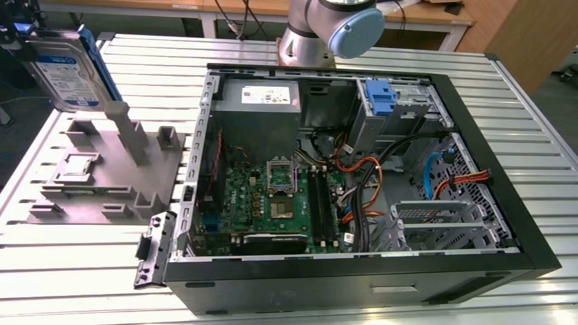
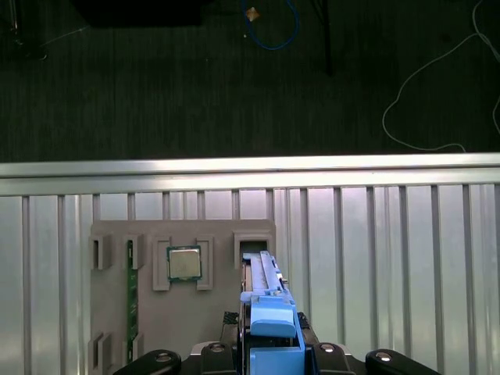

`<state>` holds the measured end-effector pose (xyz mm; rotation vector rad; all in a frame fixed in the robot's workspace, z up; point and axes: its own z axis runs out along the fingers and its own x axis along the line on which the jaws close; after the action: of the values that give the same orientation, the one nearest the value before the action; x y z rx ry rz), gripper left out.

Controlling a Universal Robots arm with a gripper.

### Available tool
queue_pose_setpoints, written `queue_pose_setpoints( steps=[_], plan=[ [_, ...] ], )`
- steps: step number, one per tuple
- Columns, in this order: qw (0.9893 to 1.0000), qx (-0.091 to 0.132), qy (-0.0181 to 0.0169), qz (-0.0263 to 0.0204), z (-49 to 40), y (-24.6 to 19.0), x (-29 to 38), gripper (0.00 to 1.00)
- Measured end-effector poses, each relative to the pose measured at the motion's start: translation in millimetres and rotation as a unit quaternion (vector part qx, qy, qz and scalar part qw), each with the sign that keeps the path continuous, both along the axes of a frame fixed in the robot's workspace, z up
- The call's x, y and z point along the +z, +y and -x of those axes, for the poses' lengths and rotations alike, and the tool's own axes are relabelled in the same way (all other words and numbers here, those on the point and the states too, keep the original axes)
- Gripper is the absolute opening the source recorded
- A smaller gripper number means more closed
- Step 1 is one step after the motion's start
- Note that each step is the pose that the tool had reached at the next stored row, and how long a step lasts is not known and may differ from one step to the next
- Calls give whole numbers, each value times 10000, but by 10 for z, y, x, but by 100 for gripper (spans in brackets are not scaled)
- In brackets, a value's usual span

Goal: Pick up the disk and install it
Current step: 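Pick up the disk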

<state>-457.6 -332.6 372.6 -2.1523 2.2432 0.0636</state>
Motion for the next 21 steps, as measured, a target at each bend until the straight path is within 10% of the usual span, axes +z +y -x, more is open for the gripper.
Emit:
queue_pose_setpoints(
  steps=[21],
  plan=[
    [10000, 0, 0, 0, 0, 0, 50, 37]
  ],
)
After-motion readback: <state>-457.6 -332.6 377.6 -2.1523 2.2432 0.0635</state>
